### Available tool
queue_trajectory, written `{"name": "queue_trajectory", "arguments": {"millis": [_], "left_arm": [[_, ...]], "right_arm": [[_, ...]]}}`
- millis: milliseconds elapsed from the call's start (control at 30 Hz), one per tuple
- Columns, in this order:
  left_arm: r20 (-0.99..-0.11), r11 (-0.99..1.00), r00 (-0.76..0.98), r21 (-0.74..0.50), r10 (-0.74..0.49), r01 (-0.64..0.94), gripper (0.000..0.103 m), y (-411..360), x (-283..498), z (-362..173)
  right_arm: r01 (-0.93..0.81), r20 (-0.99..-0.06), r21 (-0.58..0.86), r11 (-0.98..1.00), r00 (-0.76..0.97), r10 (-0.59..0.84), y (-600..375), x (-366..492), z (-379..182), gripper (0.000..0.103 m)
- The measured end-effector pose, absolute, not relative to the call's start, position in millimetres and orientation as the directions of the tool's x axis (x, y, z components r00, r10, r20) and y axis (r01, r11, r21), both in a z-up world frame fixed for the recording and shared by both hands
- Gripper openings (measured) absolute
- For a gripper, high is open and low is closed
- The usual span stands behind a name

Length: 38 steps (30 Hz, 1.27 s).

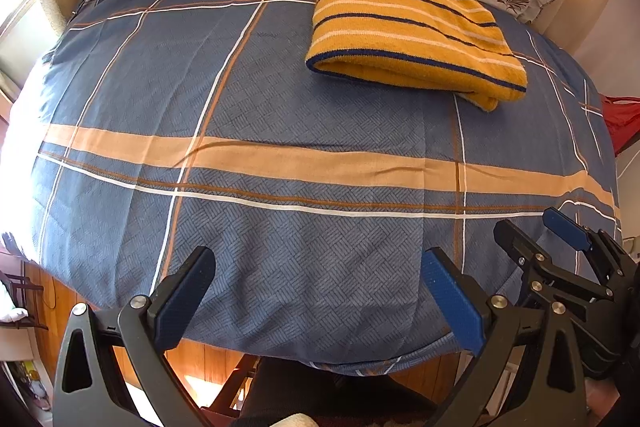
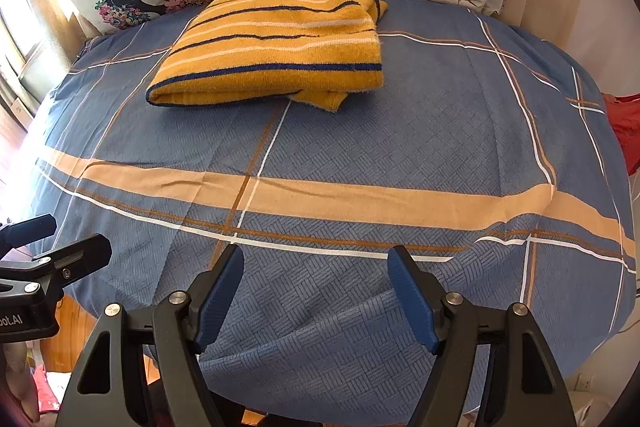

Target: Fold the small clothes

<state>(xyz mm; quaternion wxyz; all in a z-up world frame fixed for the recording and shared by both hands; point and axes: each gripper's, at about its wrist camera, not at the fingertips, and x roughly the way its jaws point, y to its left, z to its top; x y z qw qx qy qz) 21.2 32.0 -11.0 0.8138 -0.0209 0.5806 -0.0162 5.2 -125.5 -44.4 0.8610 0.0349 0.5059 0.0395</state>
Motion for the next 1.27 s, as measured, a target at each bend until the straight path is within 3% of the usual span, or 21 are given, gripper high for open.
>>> {"name": "queue_trajectory", "arguments": {"millis": [1267], "left_arm": [[-0.899,0.997,0.433,-0.043,-0.064,0.057,0.103,11,-3,25]], "right_arm": [[-0.001,-0.809,0.091,0.996,0.584,0.074,-137,-27,-13,0.080]]}}
